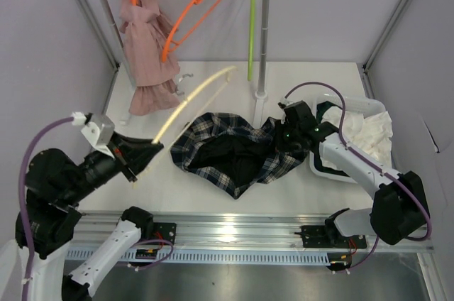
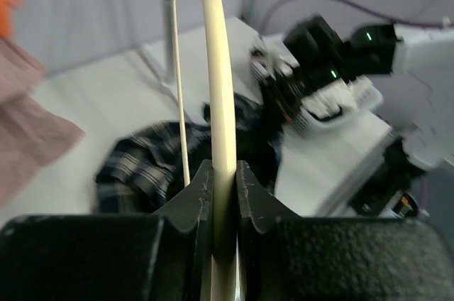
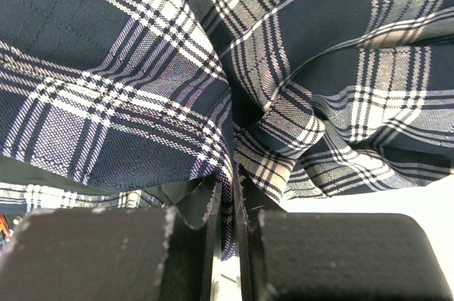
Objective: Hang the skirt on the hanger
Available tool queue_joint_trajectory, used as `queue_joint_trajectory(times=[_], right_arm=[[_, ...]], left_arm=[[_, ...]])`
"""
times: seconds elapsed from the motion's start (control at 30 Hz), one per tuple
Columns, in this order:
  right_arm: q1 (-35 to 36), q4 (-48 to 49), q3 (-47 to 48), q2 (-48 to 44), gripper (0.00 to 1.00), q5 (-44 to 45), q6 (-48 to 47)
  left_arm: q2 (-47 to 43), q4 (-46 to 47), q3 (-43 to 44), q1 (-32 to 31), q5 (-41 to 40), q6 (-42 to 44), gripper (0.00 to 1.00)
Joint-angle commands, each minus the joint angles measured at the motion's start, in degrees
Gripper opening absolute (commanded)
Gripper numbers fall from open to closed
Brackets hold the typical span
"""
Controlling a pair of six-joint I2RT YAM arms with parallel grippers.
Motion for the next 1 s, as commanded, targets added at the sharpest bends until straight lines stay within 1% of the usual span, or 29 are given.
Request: queue_joint_trajectory(times=[0.0,0.03,0.13,0.23,0.43,0.63,0.8,0.97], right_arm=[[-1.4,-1.9,3.3,-2.6,0.01,0.6,-1.3],[-1.7,-2.0,3.6,-2.9,0.02,0.4,-1.2],[-3.0,-2.8,4.2,-3.8,0.02,0.1,-1.2],[-3.7,-3.6,4.6,-4.2,0.01,-0.1,-1.2],[-4.3,-4.6,6.7,-3.3,0.01,0.0,-1.2],[-4.4,-5.5,8.0,-3.9,0.01,-0.1,-1.2],[-4.4,-6.9,8.6,-4.9,0.01,0.0,-1.9],[-4.7,-8.3,10.5,-5.9,0.01,-0.2,-2.5]], left_arm=[[-4.9,2.7,-6.7,-1.0,10.3,-3.4,0.00],[-7.1,3.7,-10.4,-1.0,15.2,-4.1,0.00],[-11.4,6.4,-17.8,-1.5,20.5,-7.5,0.00],[-13.4,5.2,-21.3,-2.5,19.9,-7.0,0.00],[-12.5,2.3,-23.2,-4.1,19.2,-3.7,0.00],[-9.6,-0.3,-23.3,-4.1,13.5,-0.8,0.00],[-7.5,-1.2,-22.2,-4.0,12.7,1.1,0.00],[-3.8,-0.8,-21.6,-4.0,14.0,1.8,0.00]])
